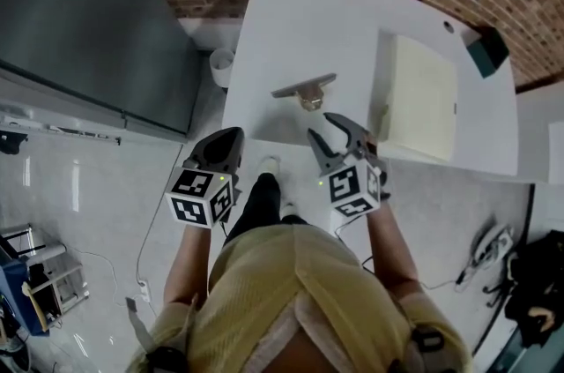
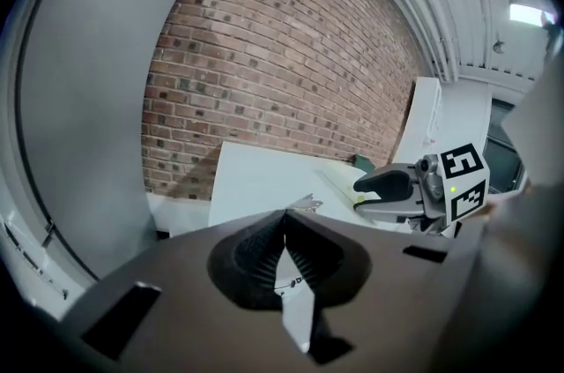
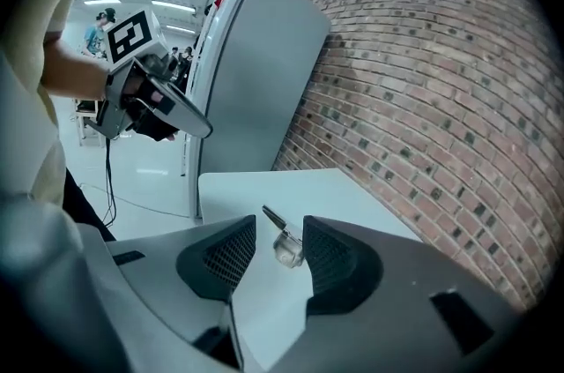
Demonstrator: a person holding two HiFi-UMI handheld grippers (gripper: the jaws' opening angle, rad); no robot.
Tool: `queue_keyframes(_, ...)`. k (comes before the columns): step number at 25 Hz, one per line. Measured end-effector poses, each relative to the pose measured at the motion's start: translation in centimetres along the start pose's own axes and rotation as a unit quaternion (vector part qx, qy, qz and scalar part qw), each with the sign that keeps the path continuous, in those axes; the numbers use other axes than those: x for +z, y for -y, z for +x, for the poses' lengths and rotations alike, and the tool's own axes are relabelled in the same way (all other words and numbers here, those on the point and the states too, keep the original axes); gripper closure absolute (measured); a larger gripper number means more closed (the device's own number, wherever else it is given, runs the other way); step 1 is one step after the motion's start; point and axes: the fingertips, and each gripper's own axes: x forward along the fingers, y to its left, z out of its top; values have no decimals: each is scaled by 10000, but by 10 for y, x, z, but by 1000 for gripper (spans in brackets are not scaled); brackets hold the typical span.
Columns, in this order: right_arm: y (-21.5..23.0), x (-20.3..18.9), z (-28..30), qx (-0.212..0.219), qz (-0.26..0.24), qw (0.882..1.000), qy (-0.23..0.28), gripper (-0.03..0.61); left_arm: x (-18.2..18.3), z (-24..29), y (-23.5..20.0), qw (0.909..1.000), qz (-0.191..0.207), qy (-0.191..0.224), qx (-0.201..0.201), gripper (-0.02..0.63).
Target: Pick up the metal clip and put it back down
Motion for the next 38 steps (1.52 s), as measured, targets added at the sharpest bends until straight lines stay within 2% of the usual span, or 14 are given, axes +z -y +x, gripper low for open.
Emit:
queue_keyframes(4,7,-8,27,-25,-18,9999,-141,433,3,20,-14,9998,-103,-95,-120,611)
queue_keyframes(12,15,-27,62,-17,-493,9963,-699,433,-2,49,-36,9989,-238,-254,-307,611)
queue_keyframes(23,19,-46,100,72,-1352,9835,-1196,433,0,80,-54,9973,-308,-400,-526,611)
queue_keyframes(29,24,-49,112,-58,-2178,9666,-1348,433,1,91,-62,9966,-345,-481,-581,611)
queue_keyframes(38,22,-50,122,35,-2427,9604,-1370,440,3,101,-72,9960,-339,-543,-616,611)
